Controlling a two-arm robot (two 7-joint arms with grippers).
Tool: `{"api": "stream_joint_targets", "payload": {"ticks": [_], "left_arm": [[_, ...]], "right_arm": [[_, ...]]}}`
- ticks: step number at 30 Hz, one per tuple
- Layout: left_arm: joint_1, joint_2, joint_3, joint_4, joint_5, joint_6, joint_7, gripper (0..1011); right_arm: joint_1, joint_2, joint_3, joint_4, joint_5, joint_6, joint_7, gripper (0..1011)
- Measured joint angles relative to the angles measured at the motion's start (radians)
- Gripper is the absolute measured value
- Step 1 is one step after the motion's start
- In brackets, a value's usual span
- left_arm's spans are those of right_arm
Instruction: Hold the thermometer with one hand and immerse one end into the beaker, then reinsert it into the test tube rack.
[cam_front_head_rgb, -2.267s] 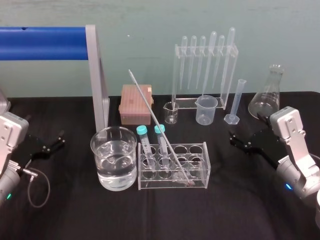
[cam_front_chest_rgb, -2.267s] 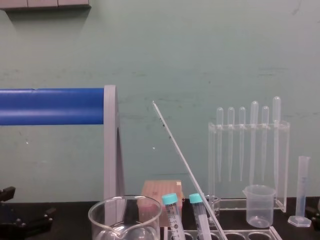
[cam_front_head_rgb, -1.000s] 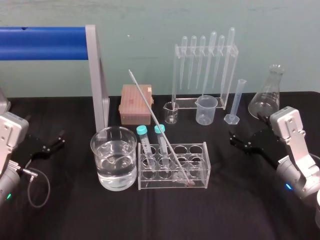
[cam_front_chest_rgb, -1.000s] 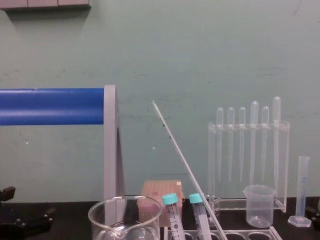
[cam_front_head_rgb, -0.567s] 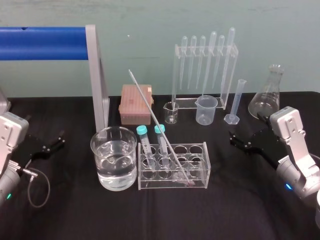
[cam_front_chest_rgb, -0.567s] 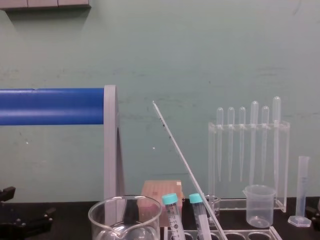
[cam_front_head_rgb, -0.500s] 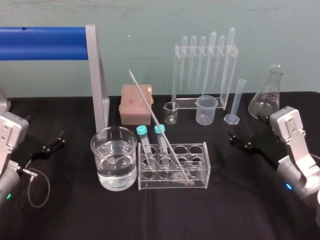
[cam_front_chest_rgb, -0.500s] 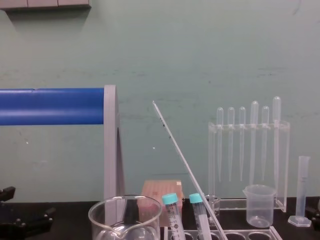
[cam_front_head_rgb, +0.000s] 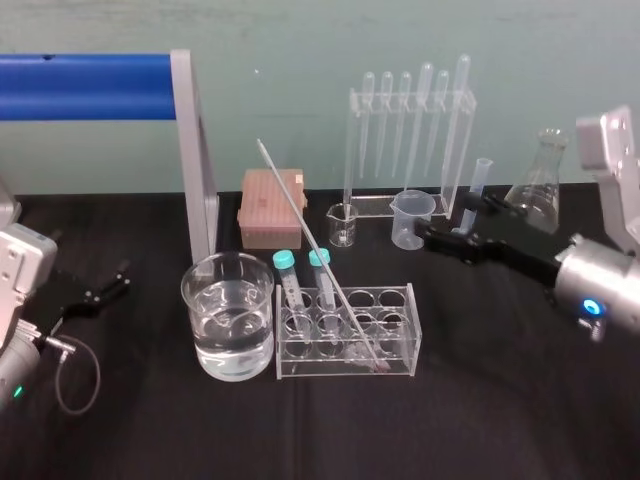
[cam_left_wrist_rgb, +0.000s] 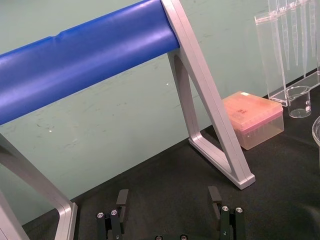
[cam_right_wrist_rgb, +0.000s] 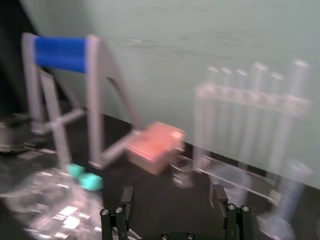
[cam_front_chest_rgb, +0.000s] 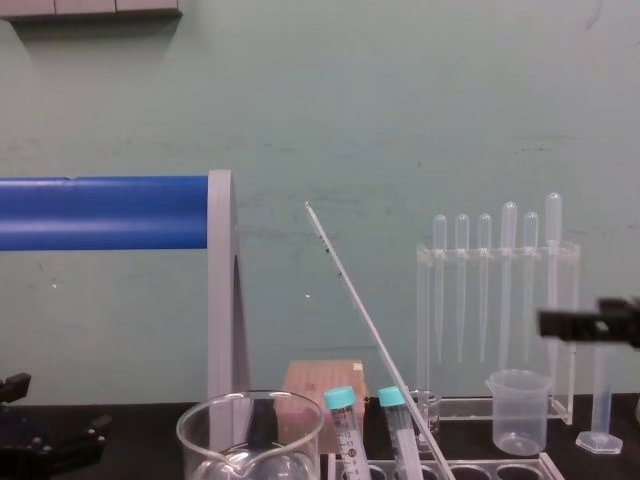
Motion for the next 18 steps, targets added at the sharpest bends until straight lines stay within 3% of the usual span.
{"api": "stream_joint_targets", "payload": {"ticks": [4,7,9,10,13,18], "left_arm": [[0.0,0.0,0.0,0.0,0.0,0.0,0.0,1008],[0.0,0.0,0.0,0.0,0.0,0.0,0.0,1008],[0.0,0.0,0.0,0.0,0.0,0.0,0.0,1008],[0.0,0.0,0.0,0.0,0.0,0.0,0.0,1008],[0.0,0.0,0.0,0.0,0.0,0.0,0.0,1008],[0.0,0.0,0.0,0.0,0.0,0.0,0.0,1008]], "right_arm": [[0.044,-0.003,-0.022,-0.02,0.031,0.036,0.068,1000],[0.091,-0.007,-0.058,-0.034,0.046,0.057,0.124,1000],[0.141,-0.017,-0.105,-0.038,0.045,0.071,0.167,1000],[0.141,-0.017,-0.105,-0.038,0.045,0.071,0.167,1000],[0.196,-0.037,-0.162,-0.023,0.023,0.081,0.194,1000],[0.261,-0.083,-0.226,0.028,-0.018,0.094,0.181,1000]]}}
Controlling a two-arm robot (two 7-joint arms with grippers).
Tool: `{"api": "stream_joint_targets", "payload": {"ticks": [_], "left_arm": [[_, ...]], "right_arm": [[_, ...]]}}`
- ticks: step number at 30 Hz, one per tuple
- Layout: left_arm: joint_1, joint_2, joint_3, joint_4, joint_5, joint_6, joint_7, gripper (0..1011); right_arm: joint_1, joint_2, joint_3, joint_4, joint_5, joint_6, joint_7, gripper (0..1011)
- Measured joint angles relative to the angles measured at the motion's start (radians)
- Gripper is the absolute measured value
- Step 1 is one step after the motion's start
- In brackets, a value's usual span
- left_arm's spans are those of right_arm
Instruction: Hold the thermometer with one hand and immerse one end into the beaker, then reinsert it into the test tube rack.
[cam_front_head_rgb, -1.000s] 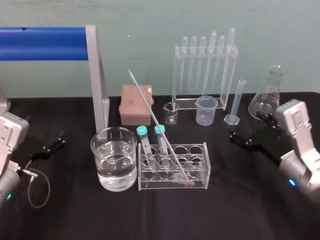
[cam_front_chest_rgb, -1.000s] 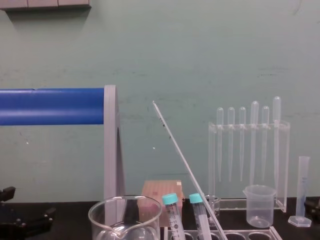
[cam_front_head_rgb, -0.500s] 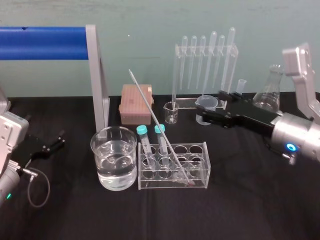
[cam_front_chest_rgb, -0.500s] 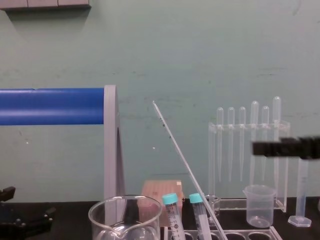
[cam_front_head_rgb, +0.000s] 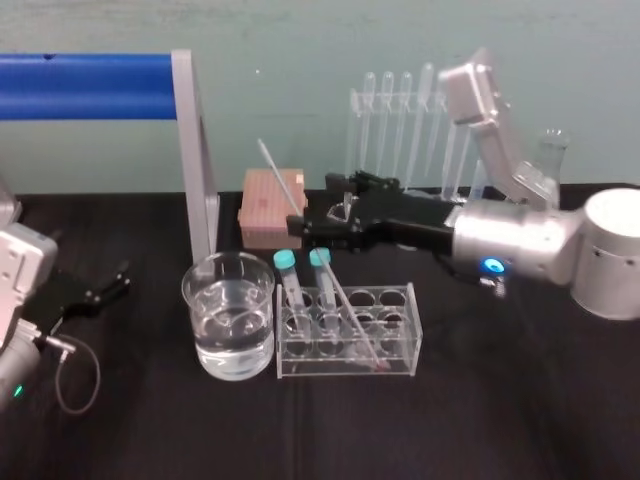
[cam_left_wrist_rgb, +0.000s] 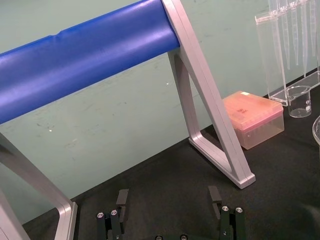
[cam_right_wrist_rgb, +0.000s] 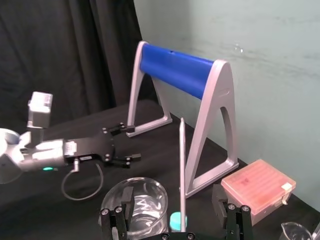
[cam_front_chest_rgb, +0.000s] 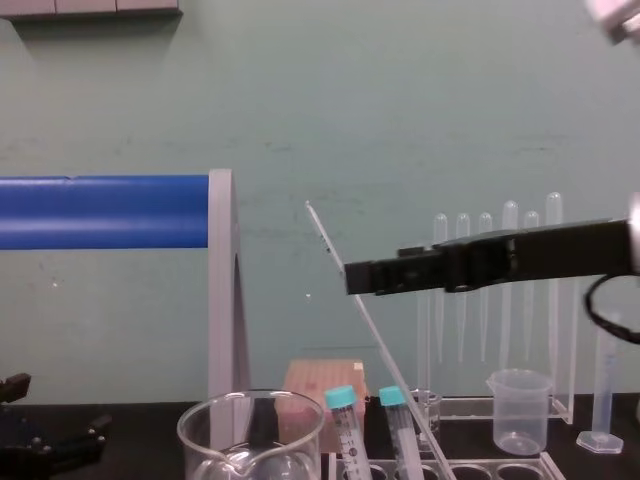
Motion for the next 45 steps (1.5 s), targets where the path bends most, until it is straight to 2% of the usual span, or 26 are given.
{"api": "stream_joint_targets", "payload": {"ticks": [5,14,20,31,41,45], "left_arm": [[0.0,0.0,0.0,0.0,0.0,0.0,0.0,1008],[0.0,0.0,0.0,0.0,0.0,0.0,0.0,1008],[0.0,0.0,0.0,0.0,0.0,0.0,0.0,1008],[0.0,0.0,0.0,0.0,0.0,0.0,0.0,1008],[0.0,0.0,0.0,0.0,0.0,0.0,0.0,1008],[0.0,0.0,0.0,0.0,0.0,0.0,0.0,1008]], "right_arm": [[0.058,-0.063,-0.048,0.075,-0.039,0.01,-0.038,1000],[0.109,-0.125,-0.084,0.148,-0.089,0.012,-0.054,1000],[0.119,-0.138,-0.091,0.164,-0.111,0.017,-0.06,1000],[0.118,-0.137,-0.09,0.163,-0.109,0.017,-0.059,985],[0.117,-0.136,-0.089,0.162,-0.106,0.017,-0.059,738],[0.117,-0.136,-0.089,0.162,-0.106,0.016,-0.059,578]]}}
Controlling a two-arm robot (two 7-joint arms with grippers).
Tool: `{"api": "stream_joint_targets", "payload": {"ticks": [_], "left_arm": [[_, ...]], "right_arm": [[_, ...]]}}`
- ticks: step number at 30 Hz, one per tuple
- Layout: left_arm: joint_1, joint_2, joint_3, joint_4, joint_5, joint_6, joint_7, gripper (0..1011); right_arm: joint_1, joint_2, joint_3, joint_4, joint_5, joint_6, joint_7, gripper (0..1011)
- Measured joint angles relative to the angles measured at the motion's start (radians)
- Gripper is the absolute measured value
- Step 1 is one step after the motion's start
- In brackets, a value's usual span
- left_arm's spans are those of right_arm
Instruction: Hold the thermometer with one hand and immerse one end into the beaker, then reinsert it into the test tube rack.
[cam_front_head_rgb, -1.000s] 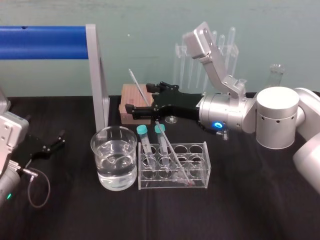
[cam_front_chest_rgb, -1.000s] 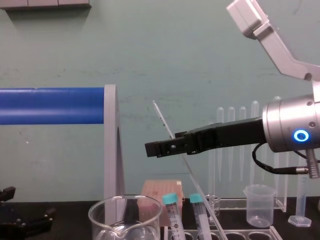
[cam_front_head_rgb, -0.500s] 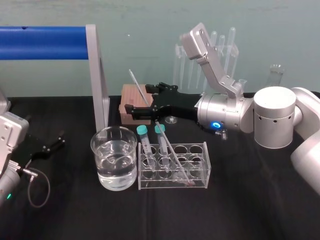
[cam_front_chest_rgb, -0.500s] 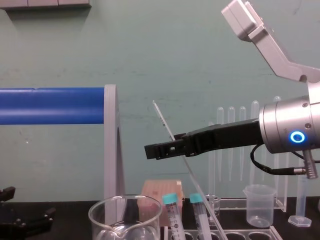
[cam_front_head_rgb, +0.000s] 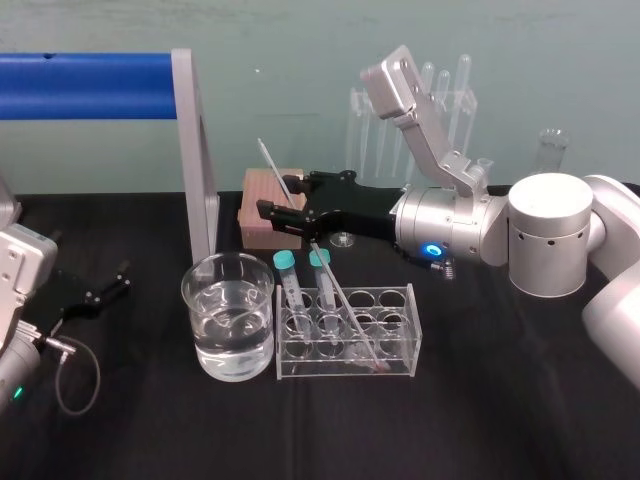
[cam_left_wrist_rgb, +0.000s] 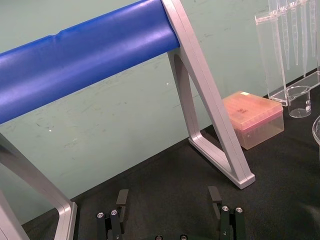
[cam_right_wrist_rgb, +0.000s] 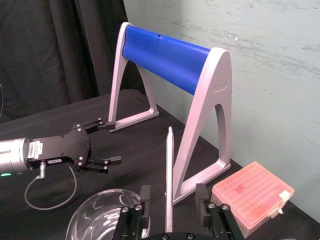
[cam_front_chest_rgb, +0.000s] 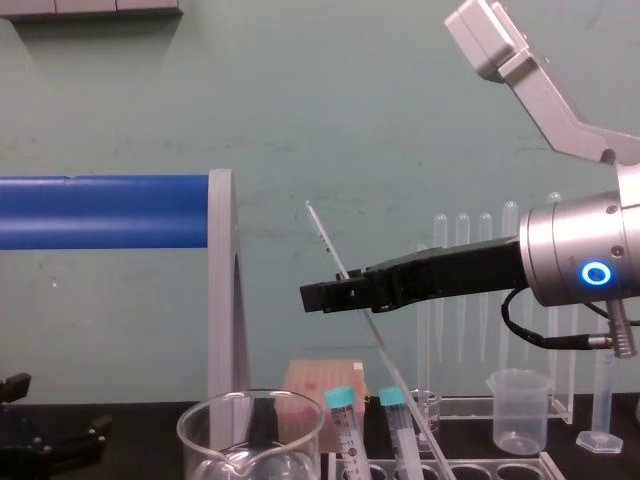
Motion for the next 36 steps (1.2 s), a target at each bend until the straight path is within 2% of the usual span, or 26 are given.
{"api": "stream_joint_targets", "payload": {"ticks": [9,12,17,23,28,36], "left_arm": [[0.0,0.0,0.0,0.0,0.0,0.0,0.0,1008],[0.0,0.0,0.0,0.0,0.0,0.0,0.0,1008],[0.0,0.0,0.0,0.0,0.0,0.0,0.0,1008],[0.0,0.0,0.0,0.0,0.0,0.0,0.0,1008],[0.0,0.0,0.0,0.0,0.0,0.0,0.0,1008],[0.0,0.0,0.0,0.0,0.0,0.0,0.0,1008]], "right_arm": [[0.0,0.0,0.0,0.0,0.001,-0.001,0.0,314],[0.0,0.0,0.0,0.0,0.001,-0.001,0.0,192],[0.0,0.0,0.0,0.0,0.002,-0.001,0.001,69],[-0.001,0.0,0.001,0.0,0.002,-0.001,0.001,58],[-0.018,-0.001,0.018,-0.012,0.006,-0.018,0.001,58],[-0.061,-0.001,0.075,-0.065,0.033,-0.11,0.0,58]]}}
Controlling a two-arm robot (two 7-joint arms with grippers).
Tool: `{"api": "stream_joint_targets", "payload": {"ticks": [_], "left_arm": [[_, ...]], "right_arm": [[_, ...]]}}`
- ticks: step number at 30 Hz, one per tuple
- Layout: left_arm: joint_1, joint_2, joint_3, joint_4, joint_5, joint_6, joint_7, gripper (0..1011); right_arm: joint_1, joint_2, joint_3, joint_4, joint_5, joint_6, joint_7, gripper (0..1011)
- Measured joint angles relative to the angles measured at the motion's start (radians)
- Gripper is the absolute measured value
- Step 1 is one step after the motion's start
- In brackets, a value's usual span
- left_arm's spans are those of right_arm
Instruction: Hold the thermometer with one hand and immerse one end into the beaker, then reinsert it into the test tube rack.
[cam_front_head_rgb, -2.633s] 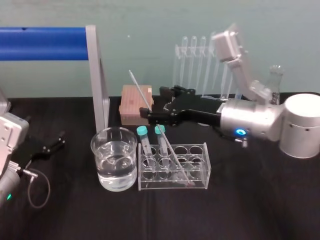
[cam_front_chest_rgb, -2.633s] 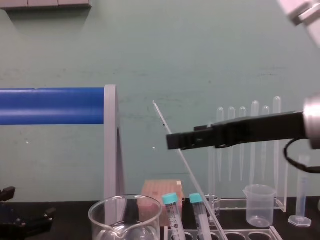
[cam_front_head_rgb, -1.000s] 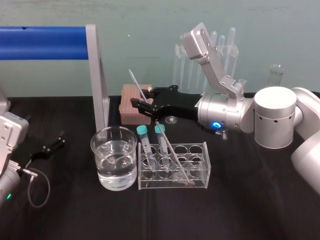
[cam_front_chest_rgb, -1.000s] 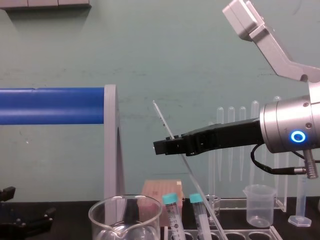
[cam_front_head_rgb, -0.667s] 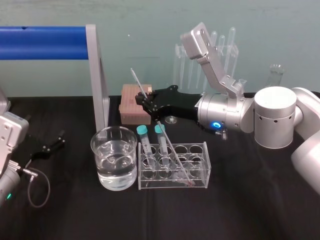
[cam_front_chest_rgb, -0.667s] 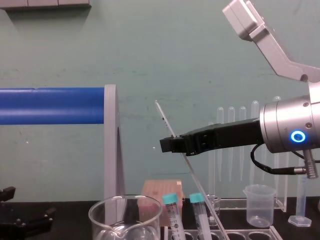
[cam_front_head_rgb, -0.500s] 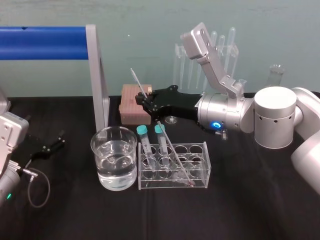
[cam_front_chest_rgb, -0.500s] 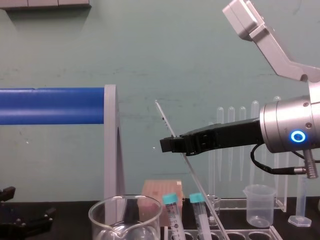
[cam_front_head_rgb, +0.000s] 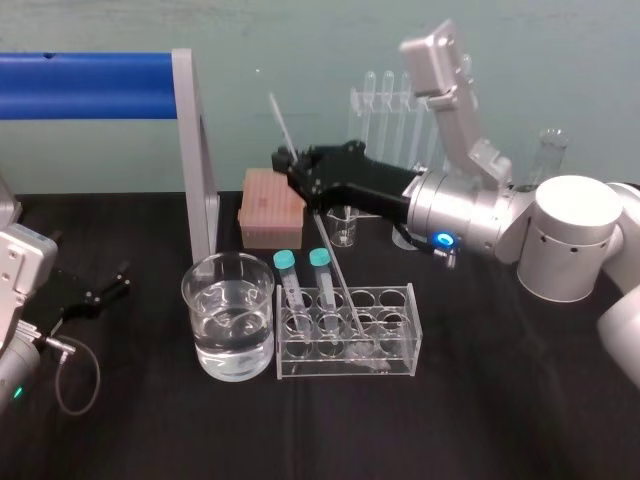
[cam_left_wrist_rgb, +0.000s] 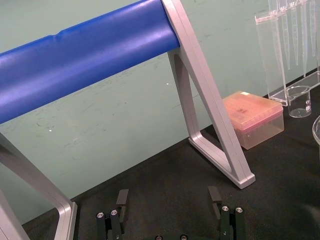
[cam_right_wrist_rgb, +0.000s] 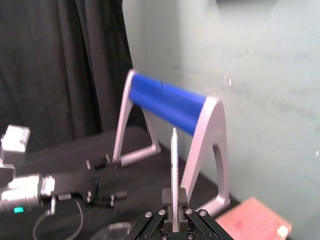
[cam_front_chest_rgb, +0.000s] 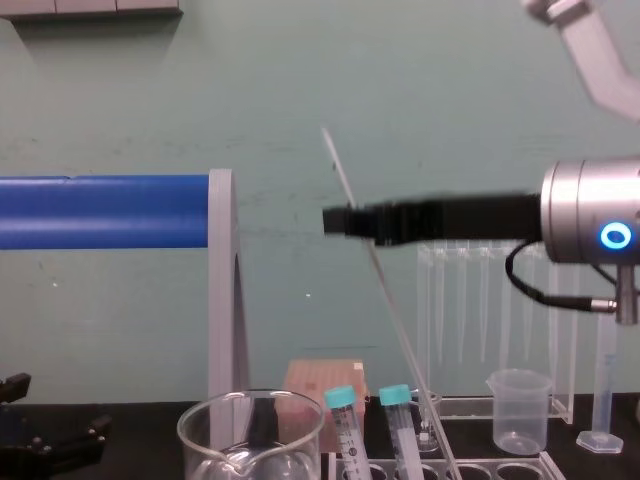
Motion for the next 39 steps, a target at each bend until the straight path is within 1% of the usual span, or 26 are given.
{"api": "stream_joint_targets", "payload": {"ticks": [3,4,8,9,11,16,21,24,25,27,28,30,31,33,36,39], "left_arm": [[0.0,0.0,0.0,0.0,0.0,0.0,0.0,1008],[0.0,0.0,0.0,0.0,0.0,0.0,0.0,1008],[0.0,0.0,0.0,0.0,0.0,0.0,0.0,1008],[0.0,0.0,0.0,0.0,0.0,0.0,0.0,1008],[0.0,0.0,0.0,0.0,0.0,0.0,0.0,1008],[0.0,0.0,0.0,0.0,0.0,0.0,0.0,1008],[0.0,0.0,0.0,0.0,0.0,0.0,0.0,1008],[0.0,0.0,0.0,0.0,0.0,0.0,0.0,1008],[0.0,0.0,0.0,0.0,0.0,0.0,0.0,1008],[0.0,0.0,0.0,0.0,0.0,0.0,0.0,1008],[0.0,0.0,0.0,0.0,0.0,0.0,0.0,1008],[0.0,0.0,0.0,0.0,0.0,0.0,0.0,1008],[0.0,0.0,0.0,0.0,0.0,0.0,0.0,1008],[0.0,0.0,0.0,0.0,0.0,0.0,0.0,1008],[0.0,0.0,0.0,0.0,0.0,0.0,0.0,1008],[0.0,0.0,0.0,0.0,0.0,0.0,0.0,1008]], "right_arm": [[-0.016,0.003,0.023,-0.027,0.012,-0.041,0.0,58],[-0.028,0.005,0.038,-0.041,0.021,-0.069,0.002,58],[-0.061,0.005,0.073,-0.065,0.046,-0.146,0.012,58],[-0.078,0.004,0.091,-0.075,0.062,-0.181,0.018,58],[-0.102,0.002,0.114,-0.09,0.089,-0.222,0.03,58],[-0.12,0.001,0.141,-0.113,0.125,-0.263,0.047,57],[-0.095,-0.009,0.15,-0.126,0.152,-0.282,0.068,58],[-0.058,-0.026,0.142,-0.122,0.166,-0.291,0.085,58],[-0.035,-0.04,0.132,-0.111,0.17,-0.297,0.097,57],[-0.014,-0.055,0.121,-0.097,0.173,-0.304,0.106,58],[0.007,-0.074,0.105,-0.079,0.176,-0.31,0.117,58],[0.022,-0.089,0.091,-0.061,0.18,-0.312,0.125,58],[0.035,-0.105,0.074,-0.04,0.182,-0.313,0.134,58],[0.044,-0.119,0.057,-0.018,0.184,-0.312,0.141,58],[0.056,-0.139,0.017,0.034,0.183,-0.303,0.154,58],[0.057,-0.144,-0.005,0.066,0.176,-0.294,0.158,58]]}}
